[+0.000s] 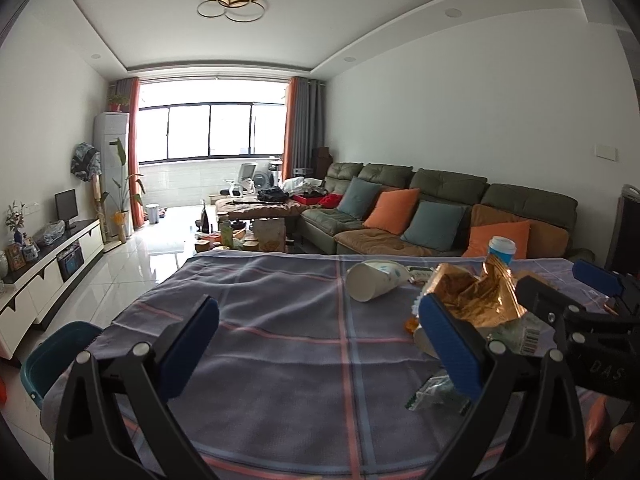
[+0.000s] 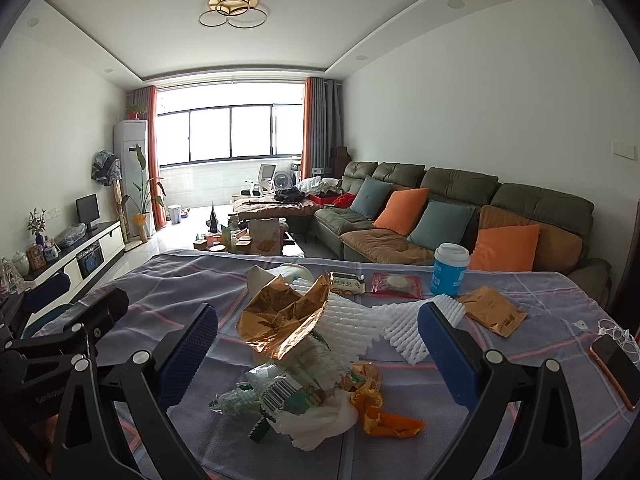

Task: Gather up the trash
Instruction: 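Grasp the white foam net with the right gripper while the left gripper reaches toward the gold foil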

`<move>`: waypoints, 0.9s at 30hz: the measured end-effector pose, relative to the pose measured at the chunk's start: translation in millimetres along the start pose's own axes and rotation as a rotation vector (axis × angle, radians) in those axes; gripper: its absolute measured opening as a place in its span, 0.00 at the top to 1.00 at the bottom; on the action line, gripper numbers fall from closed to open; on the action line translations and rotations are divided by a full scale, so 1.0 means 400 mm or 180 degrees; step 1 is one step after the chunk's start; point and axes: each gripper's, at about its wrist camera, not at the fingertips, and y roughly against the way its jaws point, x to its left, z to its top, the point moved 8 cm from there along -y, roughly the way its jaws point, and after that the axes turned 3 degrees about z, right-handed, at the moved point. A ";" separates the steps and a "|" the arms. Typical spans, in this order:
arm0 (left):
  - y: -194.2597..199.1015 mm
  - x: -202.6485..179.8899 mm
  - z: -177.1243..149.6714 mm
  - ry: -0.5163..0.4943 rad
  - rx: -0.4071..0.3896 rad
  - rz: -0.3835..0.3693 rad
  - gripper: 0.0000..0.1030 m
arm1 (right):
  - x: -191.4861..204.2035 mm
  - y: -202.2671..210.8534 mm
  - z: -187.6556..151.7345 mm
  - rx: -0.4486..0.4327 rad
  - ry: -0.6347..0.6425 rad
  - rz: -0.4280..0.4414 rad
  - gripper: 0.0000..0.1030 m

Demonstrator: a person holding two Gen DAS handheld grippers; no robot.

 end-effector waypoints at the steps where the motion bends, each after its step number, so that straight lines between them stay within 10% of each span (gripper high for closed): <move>1: -0.002 -0.010 -0.002 -0.0028 0.0025 -0.0070 0.03 | -0.007 -0.002 -0.001 0.0013 -0.0022 0.0003 0.03; 15: -0.042 -0.242 -0.001 -0.0554 0.0275 -0.1234 0.05 | -0.172 -0.015 0.021 0.0068 -0.0404 -0.0175 0.04; 27: -0.151 -0.307 -0.050 -0.0635 0.0702 -0.1544 0.52 | -0.240 -0.055 0.008 0.0227 -0.0579 -0.0067 0.10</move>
